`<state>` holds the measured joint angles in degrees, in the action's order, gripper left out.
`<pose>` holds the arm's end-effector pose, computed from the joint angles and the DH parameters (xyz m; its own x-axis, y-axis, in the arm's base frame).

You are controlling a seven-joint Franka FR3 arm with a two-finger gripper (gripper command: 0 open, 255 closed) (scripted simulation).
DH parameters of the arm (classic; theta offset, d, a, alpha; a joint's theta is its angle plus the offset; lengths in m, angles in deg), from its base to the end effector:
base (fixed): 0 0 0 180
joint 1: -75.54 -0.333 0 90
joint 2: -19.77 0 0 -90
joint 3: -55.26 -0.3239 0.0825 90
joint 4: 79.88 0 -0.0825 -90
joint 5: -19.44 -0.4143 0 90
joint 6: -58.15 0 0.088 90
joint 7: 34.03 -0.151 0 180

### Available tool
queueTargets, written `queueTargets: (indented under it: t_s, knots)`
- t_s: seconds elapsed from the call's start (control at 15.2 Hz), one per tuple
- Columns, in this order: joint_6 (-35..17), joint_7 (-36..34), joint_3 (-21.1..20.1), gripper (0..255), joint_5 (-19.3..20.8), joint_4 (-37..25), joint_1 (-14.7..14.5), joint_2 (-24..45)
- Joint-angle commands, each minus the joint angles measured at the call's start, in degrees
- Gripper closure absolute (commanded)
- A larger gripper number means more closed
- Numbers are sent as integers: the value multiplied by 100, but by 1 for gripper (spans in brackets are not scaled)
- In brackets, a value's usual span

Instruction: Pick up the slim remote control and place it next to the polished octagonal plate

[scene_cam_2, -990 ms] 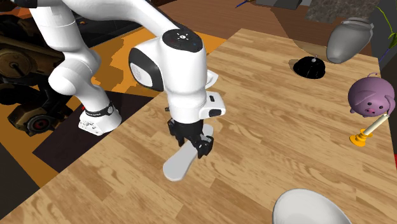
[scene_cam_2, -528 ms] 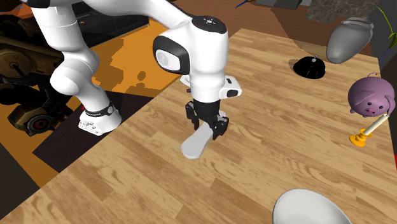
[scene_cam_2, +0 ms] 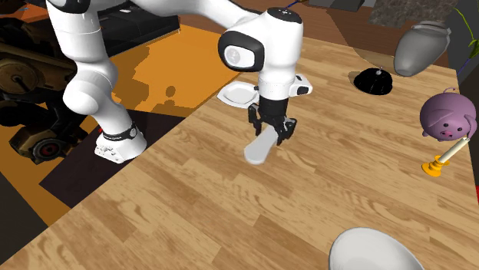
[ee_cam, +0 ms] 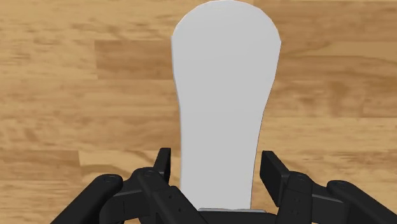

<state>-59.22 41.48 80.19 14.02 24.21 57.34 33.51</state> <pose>0.6460 -0.0564 0.3692 0.3909 0.9204 -0.0111 0.9203 -0.3907 0.0194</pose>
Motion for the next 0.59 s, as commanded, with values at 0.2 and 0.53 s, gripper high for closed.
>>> queueTargets:
  t_s: [0.2, 0.53]
  knots:
    - [268, -515, -225, 255, -112, -699, -267, 450]
    - [582, -972, -428, 255, -241, -1595, -470, 1052]
